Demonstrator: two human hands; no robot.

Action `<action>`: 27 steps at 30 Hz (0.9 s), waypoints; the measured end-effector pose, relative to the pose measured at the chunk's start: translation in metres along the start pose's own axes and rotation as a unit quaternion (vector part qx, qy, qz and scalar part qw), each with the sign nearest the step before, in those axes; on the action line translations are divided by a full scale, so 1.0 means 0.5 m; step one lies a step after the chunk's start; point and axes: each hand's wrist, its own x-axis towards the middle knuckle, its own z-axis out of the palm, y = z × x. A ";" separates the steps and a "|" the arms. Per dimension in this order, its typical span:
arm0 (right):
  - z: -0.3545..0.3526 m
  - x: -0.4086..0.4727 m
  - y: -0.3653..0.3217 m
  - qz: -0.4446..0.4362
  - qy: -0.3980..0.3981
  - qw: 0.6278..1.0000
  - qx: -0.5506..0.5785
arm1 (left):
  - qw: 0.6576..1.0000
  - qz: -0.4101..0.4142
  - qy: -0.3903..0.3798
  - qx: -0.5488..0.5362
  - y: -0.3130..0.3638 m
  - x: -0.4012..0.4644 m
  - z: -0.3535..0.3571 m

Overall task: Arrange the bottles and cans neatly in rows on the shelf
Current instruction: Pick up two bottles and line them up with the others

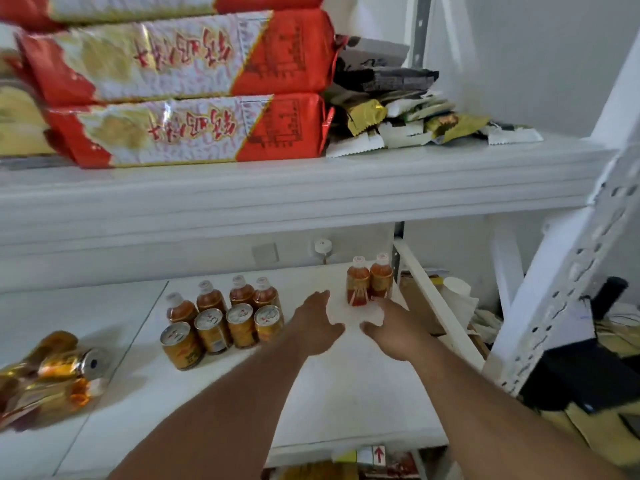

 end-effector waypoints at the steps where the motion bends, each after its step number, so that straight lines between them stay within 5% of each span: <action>1: 0.003 -0.016 -0.014 -0.006 -0.008 1.000 -0.009 | 1.000 -0.007 -0.002 0.007 -0.008 -0.025 -0.004; 18: 0.104 -0.233 -0.147 -0.057 -0.084 0.991 -0.083 | 0.990 -0.135 0.037 0.001 -0.130 -0.391 -0.065; 27: 0.184 -0.286 -0.256 -0.070 -0.059 0.980 -0.175 | 0.989 -0.108 0.050 0.082 -0.250 -0.450 -0.153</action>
